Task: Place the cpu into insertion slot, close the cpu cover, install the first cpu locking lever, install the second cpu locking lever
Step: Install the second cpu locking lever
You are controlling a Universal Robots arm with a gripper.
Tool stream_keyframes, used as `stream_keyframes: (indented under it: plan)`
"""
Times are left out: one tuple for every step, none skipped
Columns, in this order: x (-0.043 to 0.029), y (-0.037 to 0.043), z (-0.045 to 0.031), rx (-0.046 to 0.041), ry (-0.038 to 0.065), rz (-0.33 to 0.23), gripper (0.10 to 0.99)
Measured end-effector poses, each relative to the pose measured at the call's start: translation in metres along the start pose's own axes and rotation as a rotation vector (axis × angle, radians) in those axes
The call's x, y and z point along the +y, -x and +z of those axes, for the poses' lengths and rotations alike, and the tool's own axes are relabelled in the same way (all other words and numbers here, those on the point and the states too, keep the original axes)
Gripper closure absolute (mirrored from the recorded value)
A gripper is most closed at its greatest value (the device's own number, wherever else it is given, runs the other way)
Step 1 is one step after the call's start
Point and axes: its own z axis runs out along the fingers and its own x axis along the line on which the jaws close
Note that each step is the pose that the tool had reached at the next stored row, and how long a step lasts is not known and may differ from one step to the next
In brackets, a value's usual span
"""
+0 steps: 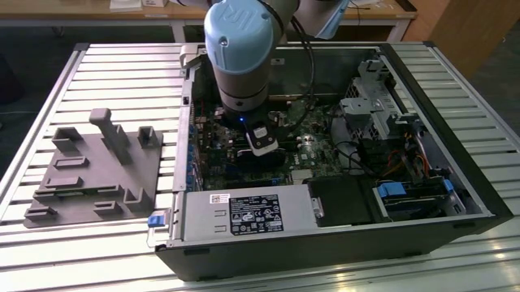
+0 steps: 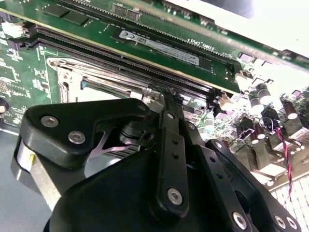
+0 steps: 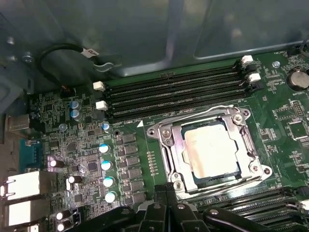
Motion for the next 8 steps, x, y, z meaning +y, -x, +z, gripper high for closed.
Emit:
stream_keyframes:
  plan:
    - [0.0008, 0.0000, -0.0021, 0.0000, 0.001, 0.000, 0.980]
    - [0.0016, 0.0000, -0.0044, 0.0000, 0.000, 0.000, 0.980]
    - [0.0023, 0.0000, -0.0068, 0.0001, 0.000, 0.000, 0.980]
    - [0.0031, 0.0001, -0.0091, 0.0001, 0.000, 0.000, 0.980]
    - [0.0039, 0.0001, -0.0114, 0.0000, 0.000, 0.000, 0.980]
    - [0.0048, 0.0003, -0.0137, 0.0000, 0.000, 0.000, 0.980]
    - [0.0056, 0.0005, -0.0160, -0.0002, -0.001, 0.000, 0.980]
    - [0.0064, 0.0007, -0.0183, -0.0006, -0.004, 0.000, 0.980]
